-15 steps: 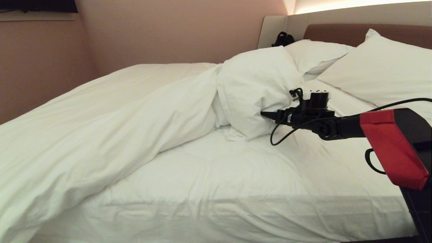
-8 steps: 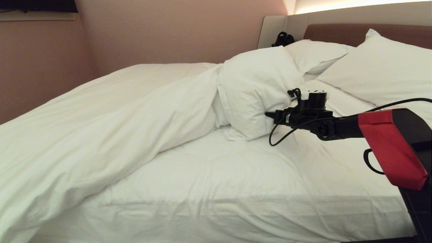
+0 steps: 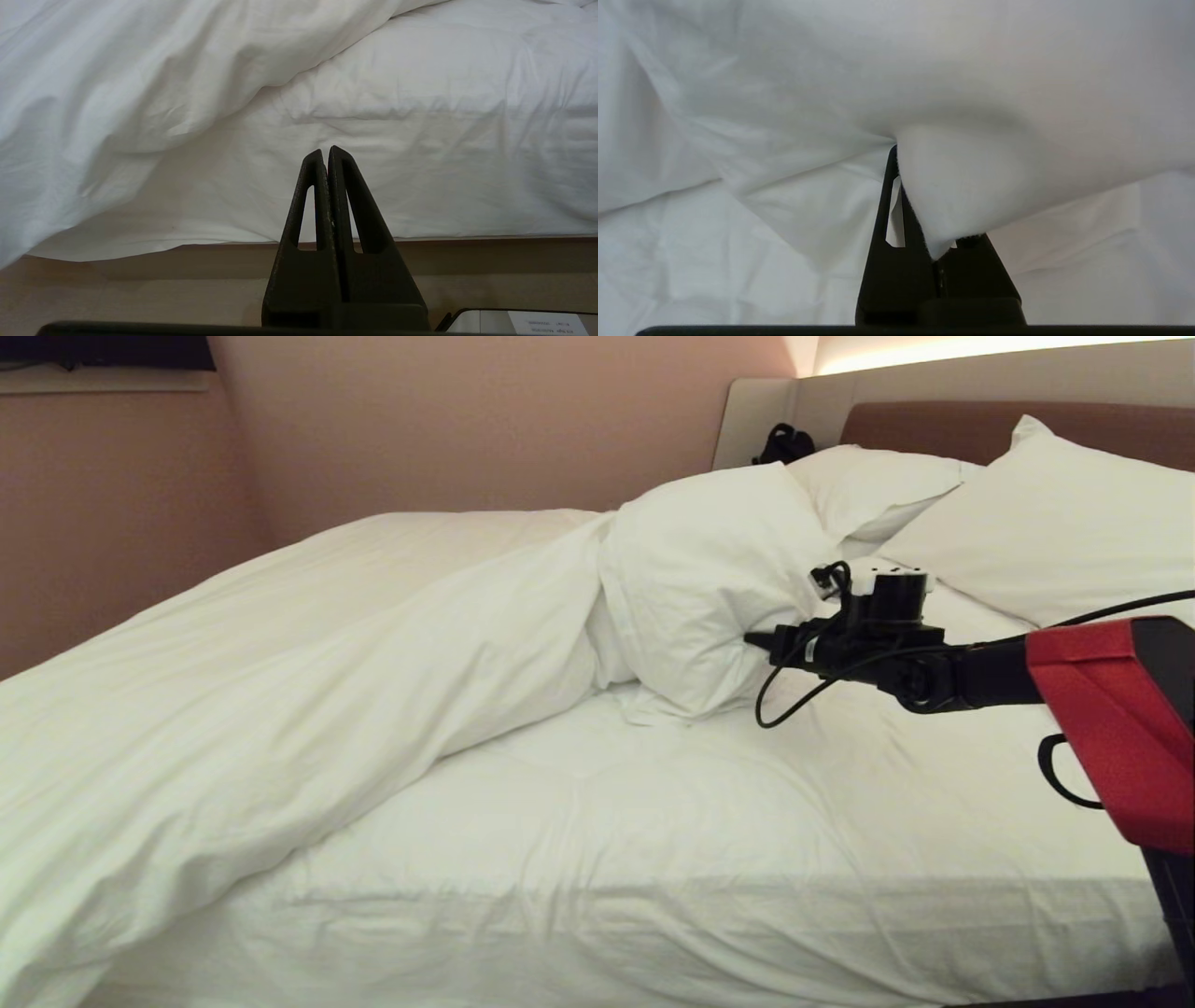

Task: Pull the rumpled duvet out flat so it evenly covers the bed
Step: Flatten the corners of the folded blanket

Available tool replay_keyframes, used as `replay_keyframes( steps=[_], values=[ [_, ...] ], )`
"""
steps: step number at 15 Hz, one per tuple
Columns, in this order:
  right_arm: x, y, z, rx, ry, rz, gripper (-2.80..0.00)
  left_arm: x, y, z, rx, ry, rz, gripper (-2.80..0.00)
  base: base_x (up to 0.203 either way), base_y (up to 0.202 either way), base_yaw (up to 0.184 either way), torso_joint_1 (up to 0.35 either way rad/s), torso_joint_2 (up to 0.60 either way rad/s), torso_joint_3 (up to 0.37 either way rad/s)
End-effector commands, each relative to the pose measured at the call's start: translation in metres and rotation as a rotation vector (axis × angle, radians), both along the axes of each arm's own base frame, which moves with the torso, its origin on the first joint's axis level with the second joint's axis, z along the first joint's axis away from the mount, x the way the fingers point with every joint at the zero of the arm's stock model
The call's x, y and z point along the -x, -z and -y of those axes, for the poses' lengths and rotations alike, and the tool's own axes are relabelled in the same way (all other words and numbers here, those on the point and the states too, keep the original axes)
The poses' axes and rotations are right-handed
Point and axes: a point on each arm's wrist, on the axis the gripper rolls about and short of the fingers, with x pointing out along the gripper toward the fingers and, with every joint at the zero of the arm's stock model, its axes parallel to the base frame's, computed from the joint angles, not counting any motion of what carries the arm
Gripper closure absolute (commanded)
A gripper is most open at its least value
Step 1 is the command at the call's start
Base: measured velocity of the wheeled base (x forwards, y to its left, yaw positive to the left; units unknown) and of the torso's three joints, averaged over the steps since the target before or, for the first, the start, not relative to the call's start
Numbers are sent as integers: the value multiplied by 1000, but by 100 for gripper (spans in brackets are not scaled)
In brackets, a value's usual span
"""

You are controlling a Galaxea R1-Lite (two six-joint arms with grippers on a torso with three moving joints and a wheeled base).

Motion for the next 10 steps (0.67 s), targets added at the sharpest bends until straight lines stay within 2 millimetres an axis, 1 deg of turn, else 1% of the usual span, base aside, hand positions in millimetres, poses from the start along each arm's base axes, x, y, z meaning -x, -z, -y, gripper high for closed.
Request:
replay_keyframes(
  steps=[1,3,5,7,10],
  values=[
    [23,-44,5,-8,27,79,0,0,0,0,-1,-1,0,0,0,0,0,0,0,0],
    [48,-72,10,-9,73,119,0,0,0,0,-1,-1,0,0,0,0,0,0,0,0],
    [83,-103,15,-11,103,160,0,0,0,0,0,-1,0,0,0,0,0,0,0,0],
    [120,-128,20,-15,115,198,0,0,0,0,0,-1,0,0,0,0,0,0,0,0],
    [171,-153,31,-18,136,249,0,0,0,0,-1,-1,0,0,0,0,0,0,0,0]
  ],
)
